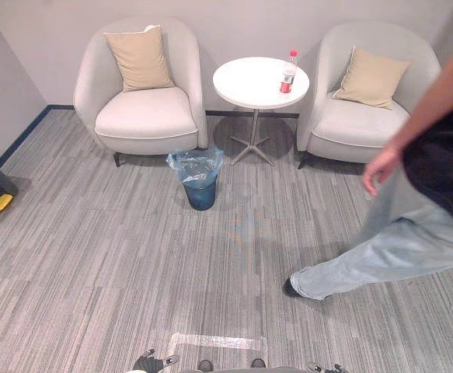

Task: Gather rubbish on tea table into small bin, then transfer packed bag to large trash can.

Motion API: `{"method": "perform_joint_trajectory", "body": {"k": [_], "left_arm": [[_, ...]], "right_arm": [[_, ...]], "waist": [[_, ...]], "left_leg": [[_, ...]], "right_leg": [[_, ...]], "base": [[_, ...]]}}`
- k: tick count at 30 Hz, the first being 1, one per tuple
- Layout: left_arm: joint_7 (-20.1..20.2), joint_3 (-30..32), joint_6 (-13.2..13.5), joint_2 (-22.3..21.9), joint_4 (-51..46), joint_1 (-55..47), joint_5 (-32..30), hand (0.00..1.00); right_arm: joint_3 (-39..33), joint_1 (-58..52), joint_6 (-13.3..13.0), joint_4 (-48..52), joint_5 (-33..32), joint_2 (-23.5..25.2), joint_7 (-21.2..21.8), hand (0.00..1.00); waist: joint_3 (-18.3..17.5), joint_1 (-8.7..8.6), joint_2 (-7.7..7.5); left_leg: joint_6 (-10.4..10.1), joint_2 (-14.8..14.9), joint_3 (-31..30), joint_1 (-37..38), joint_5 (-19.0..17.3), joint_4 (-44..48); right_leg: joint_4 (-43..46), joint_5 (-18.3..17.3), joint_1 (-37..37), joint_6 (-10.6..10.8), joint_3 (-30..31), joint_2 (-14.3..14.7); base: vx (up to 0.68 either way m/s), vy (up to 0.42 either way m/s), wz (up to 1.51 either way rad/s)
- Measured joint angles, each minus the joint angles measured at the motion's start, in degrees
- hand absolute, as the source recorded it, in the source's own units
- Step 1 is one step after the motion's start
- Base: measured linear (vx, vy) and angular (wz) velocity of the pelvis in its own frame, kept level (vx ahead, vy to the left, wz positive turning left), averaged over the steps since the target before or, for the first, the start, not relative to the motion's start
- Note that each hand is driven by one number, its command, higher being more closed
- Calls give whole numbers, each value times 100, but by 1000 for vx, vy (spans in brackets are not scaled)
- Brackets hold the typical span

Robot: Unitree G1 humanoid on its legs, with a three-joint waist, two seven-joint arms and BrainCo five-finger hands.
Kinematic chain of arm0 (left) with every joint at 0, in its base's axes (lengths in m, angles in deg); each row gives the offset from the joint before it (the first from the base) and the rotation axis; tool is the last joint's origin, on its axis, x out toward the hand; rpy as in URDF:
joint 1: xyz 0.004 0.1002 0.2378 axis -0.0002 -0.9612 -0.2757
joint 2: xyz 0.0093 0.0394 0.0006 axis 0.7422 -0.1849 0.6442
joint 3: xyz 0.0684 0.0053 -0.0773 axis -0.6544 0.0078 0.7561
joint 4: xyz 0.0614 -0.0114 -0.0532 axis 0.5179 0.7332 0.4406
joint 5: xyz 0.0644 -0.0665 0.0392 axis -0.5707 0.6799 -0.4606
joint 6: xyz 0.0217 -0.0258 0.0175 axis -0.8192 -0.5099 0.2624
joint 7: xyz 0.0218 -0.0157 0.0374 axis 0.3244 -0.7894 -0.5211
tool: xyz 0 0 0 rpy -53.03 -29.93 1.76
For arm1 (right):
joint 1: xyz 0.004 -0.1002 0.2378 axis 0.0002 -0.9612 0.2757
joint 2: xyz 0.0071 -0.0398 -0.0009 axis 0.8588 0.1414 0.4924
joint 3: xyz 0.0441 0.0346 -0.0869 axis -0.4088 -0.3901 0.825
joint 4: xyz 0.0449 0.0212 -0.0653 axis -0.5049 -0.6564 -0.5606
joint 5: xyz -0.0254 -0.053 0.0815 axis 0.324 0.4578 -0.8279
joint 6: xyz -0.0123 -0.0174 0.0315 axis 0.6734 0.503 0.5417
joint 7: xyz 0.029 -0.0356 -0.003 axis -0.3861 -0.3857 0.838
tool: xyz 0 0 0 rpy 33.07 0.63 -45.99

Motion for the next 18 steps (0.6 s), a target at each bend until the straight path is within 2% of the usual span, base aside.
{"method": "perform_joint_trajectory", "body": {"k": [18], "left_arm": [[-122,-51,3,8,37,0,-112,0]], "right_arm": [[-6,-3,-6,-7,-48,-1,-48,0]], "waist": [[-5,2,-12]], "left_leg": [[-1,6,71,39,-1,-1]], "right_leg": [[-13,26,25,-14,50,7]], "base": [[-25,-11,-2]]}}
